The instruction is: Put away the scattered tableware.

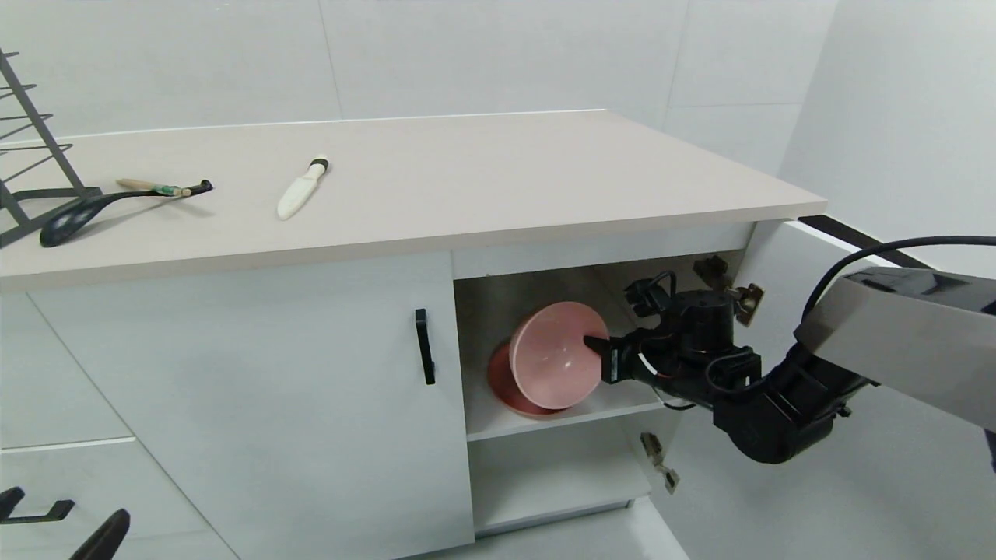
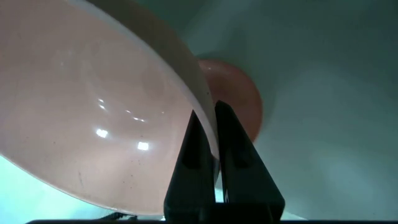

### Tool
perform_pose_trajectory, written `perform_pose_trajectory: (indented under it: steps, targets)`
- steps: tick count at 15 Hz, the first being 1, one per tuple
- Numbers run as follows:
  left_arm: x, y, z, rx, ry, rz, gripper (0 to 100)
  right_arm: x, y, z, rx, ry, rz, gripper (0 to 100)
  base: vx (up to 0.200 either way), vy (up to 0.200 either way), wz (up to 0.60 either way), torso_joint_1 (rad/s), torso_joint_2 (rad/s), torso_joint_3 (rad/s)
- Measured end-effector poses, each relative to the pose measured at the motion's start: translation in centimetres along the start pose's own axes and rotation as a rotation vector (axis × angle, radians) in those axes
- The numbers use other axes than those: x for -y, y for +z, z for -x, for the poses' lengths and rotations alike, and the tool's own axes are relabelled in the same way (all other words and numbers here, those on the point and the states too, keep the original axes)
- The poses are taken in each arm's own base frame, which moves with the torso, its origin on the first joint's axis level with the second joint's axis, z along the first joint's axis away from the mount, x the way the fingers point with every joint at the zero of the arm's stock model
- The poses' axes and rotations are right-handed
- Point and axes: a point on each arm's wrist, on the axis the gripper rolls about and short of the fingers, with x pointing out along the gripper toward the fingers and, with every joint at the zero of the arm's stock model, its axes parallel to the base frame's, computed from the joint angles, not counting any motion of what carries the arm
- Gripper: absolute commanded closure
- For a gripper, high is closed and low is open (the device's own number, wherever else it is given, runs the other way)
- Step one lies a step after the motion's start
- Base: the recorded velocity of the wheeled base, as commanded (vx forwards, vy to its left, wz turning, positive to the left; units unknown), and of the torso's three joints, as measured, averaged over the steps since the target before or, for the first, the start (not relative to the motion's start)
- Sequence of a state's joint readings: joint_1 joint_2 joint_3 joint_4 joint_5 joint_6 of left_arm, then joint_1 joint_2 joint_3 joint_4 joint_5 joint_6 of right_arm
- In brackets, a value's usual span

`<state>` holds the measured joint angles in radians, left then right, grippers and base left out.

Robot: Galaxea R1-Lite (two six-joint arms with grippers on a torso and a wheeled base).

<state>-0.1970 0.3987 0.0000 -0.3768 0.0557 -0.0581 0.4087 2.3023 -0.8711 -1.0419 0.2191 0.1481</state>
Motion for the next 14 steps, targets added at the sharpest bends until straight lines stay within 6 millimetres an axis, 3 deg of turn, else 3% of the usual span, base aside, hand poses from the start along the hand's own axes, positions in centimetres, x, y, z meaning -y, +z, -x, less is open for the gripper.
perform_pose_trajectory:
  steps: [7,14]
  targets:
    - [0.0,-3.0,2.5,-0.053,0.055,0.005,0,0.7,-1.6,-2.7,-0.052,0.014,-0.006,100,0.0,0.0,0.0,0.0,0.0,0.0]
    - [0.2,-3.4,3.2,0.006,0.083,0.0,0,1.2,-2.7,-3.9,-0.096,0.004,-0.015,100,0.0,0.0,0.0,0.0,0.0,0.0]
